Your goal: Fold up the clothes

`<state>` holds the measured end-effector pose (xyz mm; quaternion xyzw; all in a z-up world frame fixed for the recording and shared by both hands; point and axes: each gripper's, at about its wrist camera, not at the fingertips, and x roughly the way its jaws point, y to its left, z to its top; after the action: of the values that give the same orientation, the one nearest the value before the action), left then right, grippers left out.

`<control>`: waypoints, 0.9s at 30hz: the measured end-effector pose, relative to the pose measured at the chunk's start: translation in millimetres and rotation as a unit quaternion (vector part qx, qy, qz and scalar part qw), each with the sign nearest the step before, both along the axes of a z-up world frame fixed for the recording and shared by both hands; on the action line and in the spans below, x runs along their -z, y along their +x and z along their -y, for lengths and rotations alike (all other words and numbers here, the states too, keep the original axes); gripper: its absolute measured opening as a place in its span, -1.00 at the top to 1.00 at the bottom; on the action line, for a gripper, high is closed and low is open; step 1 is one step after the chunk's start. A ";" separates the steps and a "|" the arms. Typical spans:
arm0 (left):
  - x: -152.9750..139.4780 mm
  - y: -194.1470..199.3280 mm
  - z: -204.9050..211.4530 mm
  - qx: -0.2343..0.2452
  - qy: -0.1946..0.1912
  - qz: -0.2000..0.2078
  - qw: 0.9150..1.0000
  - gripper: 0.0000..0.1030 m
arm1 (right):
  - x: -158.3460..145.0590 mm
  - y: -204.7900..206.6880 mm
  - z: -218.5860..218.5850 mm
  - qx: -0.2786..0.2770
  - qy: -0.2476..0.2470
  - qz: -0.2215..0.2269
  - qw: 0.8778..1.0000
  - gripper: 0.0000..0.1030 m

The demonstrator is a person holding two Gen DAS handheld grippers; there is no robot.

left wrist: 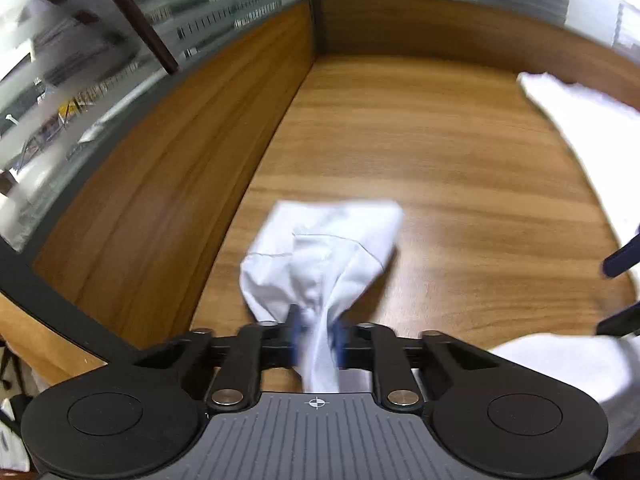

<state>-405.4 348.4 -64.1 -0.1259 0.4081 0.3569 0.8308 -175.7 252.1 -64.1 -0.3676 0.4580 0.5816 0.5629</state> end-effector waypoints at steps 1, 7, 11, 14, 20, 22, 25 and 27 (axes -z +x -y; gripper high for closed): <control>-6.6 -7.1 -2.0 -0.003 -0.008 0.024 1.000 0.78 | 0.9 -1.1 -3.4 -0.003 0.000 -0.001 1.000 -0.19; -49.1 -61.0 -19.7 -0.030 -0.082 0.178 0.980 0.79 | 5.4 -4.0 -17.3 -0.020 0.008 -0.013 1.000 -0.19; -75.1 -80.4 -18.2 -0.018 -0.096 0.222 0.970 0.79 | 4.5 3.6 -28.1 -0.027 0.022 -0.058 0.998 -0.19; -89.0 -86.8 -14.8 -0.004 -0.099 0.237 0.966 0.80 | 2.1 14.3 -34.3 -0.042 0.034 -0.129 0.990 -0.20; -98.7 -88.5 -14.2 0.012 -0.116 0.259 0.959 0.80 | 20.7 44.3 -54.0 -0.045 0.024 -0.325 0.944 -0.39; -98.5 -86.7 -14.9 0.012 -0.119 0.261 0.958 0.80 | 32.8 53.6 -60.4 -0.037 0.013 -0.384 0.923 -0.40; -98.2 -86.6 -17.4 0.007 -0.122 0.264 0.957 0.80 | 52.8 61.9 -72.3 -0.032 -0.008 -0.448 0.893 -0.35; -98.9 -88.0 -17.5 0.004 -0.122 0.263 0.957 0.80 | 61.6 62.1 -79.0 -0.038 -0.018 -0.475 0.879 -0.24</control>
<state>-493.4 366.0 34.8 -0.3139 0.2163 0.2551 0.8886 -113.5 331.1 -125.7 -0.0739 0.6663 0.6993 0.2482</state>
